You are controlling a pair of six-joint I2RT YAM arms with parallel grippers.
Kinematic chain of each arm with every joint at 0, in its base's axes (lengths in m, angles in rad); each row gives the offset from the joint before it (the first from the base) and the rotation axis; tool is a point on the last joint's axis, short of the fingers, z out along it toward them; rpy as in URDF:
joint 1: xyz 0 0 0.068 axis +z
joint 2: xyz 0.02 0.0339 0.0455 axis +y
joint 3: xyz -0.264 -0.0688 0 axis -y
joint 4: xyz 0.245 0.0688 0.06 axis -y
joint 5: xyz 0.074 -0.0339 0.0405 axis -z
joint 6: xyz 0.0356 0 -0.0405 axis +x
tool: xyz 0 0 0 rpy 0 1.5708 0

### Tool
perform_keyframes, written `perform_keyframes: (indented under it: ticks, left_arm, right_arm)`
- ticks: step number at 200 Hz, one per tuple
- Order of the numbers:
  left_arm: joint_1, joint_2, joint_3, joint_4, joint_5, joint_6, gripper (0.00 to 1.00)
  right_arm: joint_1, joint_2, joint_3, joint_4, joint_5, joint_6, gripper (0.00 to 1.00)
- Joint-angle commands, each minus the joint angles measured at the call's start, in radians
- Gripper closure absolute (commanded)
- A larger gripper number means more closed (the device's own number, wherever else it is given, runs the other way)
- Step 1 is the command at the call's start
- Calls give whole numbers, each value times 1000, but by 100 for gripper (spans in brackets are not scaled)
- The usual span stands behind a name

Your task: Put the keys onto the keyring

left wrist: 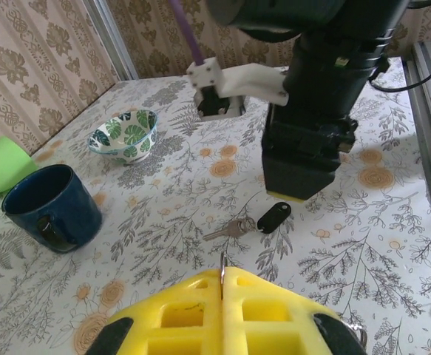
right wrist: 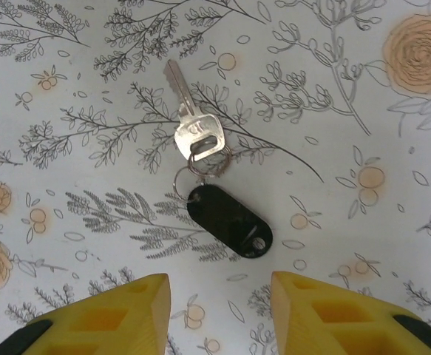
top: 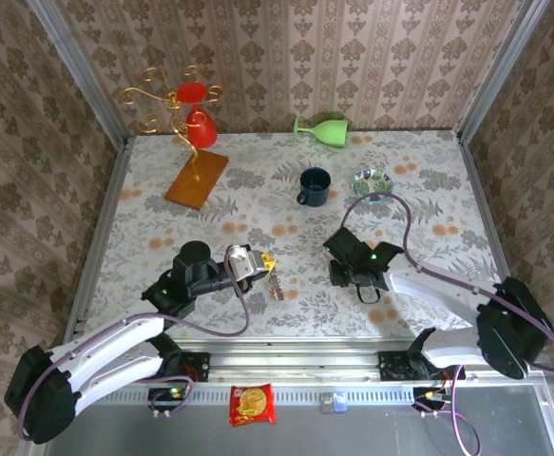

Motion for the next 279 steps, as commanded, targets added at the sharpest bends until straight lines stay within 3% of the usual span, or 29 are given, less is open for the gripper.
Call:
perform_keyframes:
  ticks: [1, 55, 114, 279]
  left_arm:
    - [-11, -16, 41, 7, -11, -1, 100]
    - [-16, -10, 46, 0, -1, 11, 100]
    - [-18, -10, 43, -3, 4, 16, 100]
    - [-18, -11, 46, -17, 12, 24, 100]
  right_arm:
    - [-9, 97, 79, -33, -7, 2, 58]
    - [-12, 284, 190, -62, 20, -62, 60]
    - [-11, 367, 228, -86, 12, -83, 68]
    - [-2, 417, 269, -121, 79, -103, 84]
